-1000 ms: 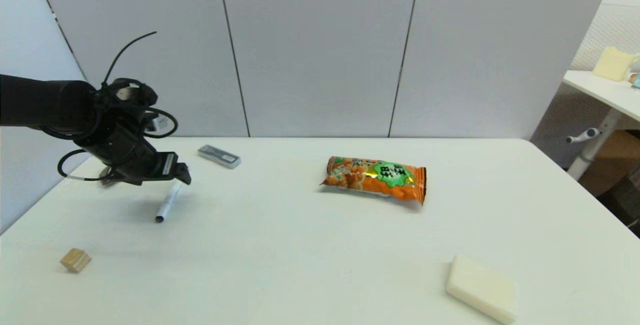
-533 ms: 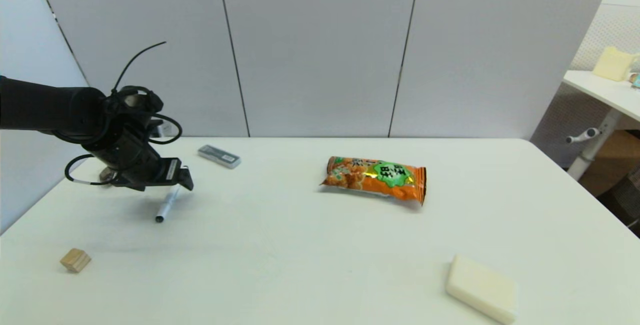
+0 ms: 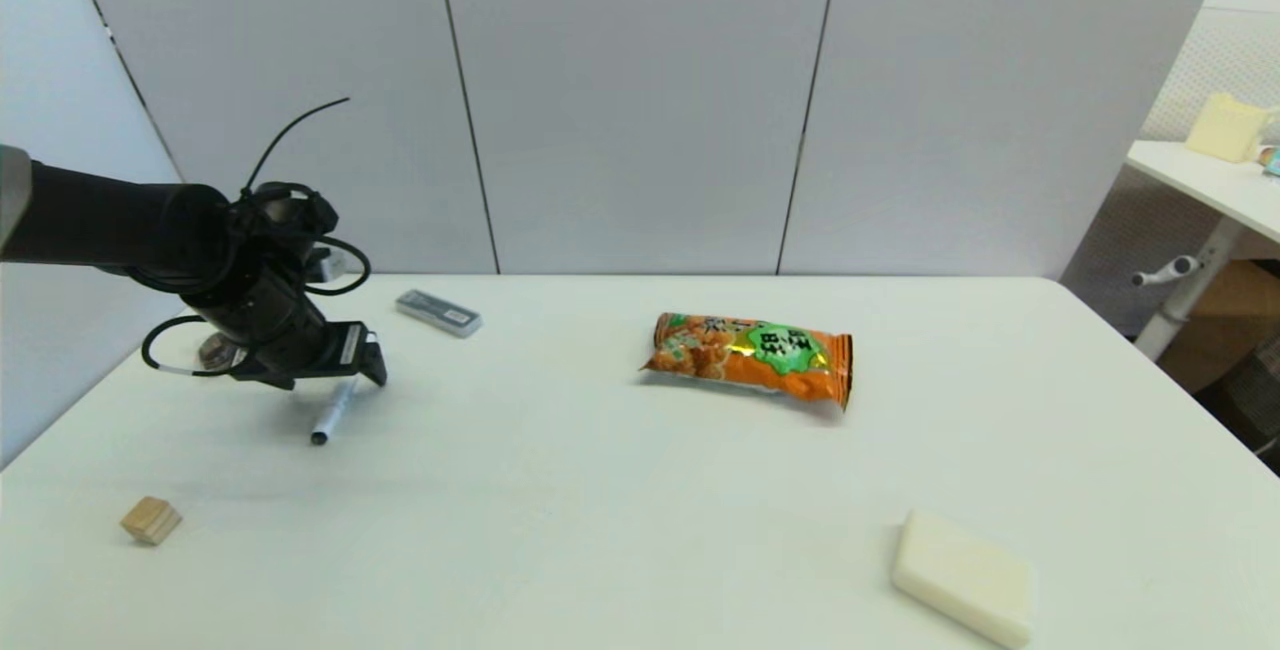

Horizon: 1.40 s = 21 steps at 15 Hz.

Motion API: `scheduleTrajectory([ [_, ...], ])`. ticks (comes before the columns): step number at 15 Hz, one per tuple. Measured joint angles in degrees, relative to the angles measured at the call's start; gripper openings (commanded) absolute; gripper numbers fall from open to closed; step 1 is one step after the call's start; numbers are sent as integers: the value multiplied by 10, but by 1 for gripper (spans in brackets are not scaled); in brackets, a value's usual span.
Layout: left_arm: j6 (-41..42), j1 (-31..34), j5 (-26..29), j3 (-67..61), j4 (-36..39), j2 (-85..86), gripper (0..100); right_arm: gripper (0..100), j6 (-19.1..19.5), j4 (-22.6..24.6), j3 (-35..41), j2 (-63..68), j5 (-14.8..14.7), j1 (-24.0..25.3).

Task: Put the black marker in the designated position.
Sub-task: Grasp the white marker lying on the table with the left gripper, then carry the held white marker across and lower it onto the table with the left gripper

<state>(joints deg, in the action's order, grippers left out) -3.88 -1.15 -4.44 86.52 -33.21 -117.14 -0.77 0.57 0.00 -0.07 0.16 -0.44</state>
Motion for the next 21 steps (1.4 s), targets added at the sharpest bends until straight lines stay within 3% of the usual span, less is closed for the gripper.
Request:
scheduleTrajectory([
  [14, 6, -7, 15, -5, 46, -17, 0, 100, 0, 0, 0, 0, 0, 0],
  [18, 45, 20, 25, 41, 12, 8, 0, 100, 0, 0, 0, 0, 0, 0],
  [21, 109, 69, 20, 105, -72, 47, 0, 100, 0, 0, 0, 0, 0, 0],
])
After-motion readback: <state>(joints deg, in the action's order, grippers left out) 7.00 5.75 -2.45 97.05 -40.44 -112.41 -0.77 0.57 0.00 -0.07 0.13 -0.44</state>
